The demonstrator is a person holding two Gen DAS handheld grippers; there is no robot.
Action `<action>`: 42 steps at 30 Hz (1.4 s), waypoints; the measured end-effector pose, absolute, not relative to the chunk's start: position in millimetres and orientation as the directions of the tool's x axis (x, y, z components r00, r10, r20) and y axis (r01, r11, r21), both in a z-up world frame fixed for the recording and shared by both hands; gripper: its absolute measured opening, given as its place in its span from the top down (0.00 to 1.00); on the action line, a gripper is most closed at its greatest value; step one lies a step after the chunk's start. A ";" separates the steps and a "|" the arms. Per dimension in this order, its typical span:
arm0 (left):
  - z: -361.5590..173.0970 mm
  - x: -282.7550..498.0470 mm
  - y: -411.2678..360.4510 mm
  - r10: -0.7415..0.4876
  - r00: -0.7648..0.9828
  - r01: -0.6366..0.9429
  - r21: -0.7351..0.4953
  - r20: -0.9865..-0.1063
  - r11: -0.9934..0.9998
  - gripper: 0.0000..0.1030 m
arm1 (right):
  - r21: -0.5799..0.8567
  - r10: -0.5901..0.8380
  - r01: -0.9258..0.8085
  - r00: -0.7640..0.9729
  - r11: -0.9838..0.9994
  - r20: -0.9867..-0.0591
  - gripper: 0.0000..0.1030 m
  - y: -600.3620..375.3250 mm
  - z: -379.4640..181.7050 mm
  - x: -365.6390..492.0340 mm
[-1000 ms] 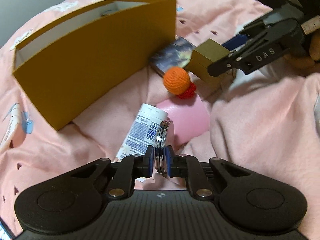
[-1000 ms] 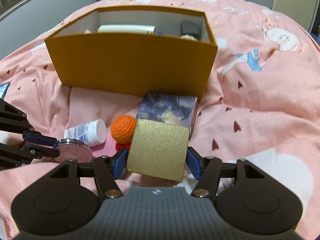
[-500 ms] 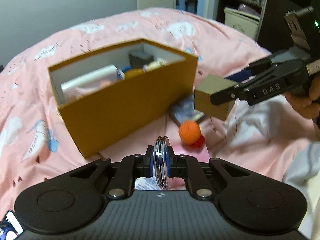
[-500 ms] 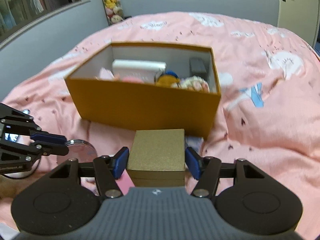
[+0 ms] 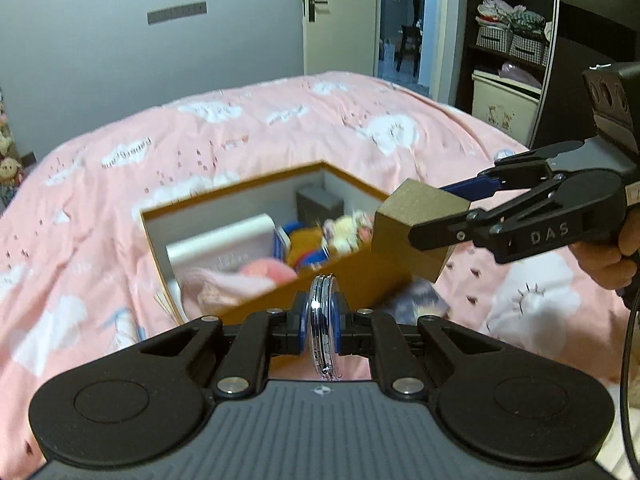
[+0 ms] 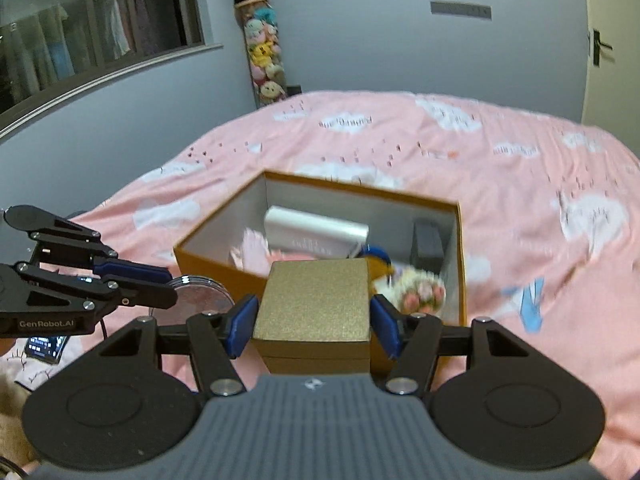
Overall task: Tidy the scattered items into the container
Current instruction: 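Carry the gold box in right tool and metal tin in left tool over the box, then lower the gold box and tin into the box and open both tools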
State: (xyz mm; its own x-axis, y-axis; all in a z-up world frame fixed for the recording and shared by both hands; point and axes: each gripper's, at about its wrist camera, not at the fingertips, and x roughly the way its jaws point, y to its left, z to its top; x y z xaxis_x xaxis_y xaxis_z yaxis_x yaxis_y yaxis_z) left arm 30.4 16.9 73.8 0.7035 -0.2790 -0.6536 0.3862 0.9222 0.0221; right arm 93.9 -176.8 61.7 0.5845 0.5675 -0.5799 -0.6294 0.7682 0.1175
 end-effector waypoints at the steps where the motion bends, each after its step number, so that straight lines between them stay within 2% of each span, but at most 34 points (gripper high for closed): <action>1: 78.9 34.4 18.3 -0.279 0.710 0.384 0.022 -0.647 0.923 0.87 | 0.116 0.573 -0.635 0.585 0.764 -0.574 0.38 -174.4 64.7 97.6; 12: 108.3 93.5 31.9 -0.213 0.763 0.313 0.060 -0.610 0.948 0.87 | 0.157 0.609 -0.646 0.571 0.747 -0.550 0.38 -144.9 77.3 149.0; 17: 93.4 130.6 39.2 -0.159 0.761 0.262 0.074 -0.629 0.962 0.87 | 0.251 0.638 -0.631 0.516 0.735 -0.572 0.38 -127.1 67.4 185.1; 22: 71.5 159.6 44.2 -0.104 0.739 0.221 0.093 -0.665 0.971 0.87 | 0.287 0.625 -0.596 0.495 0.750 -0.604 0.38 -103.2 46.4 216.6; 31: 41.9 189.5 51.8 -0.095 0.687 0.188 0.051 -0.721 0.981 0.87 | 0.429 0.630 -0.490 0.387 0.759 -0.673 0.38 -85.7 4.6 265.1; 42: 20.7 214.6 54.3 -0.044 0.646 0.125 0.049 -0.762 0.991 0.87 | 0.440 0.591 -0.426 0.345 0.791 -0.729 0.38 -64.6 -19.5 298.5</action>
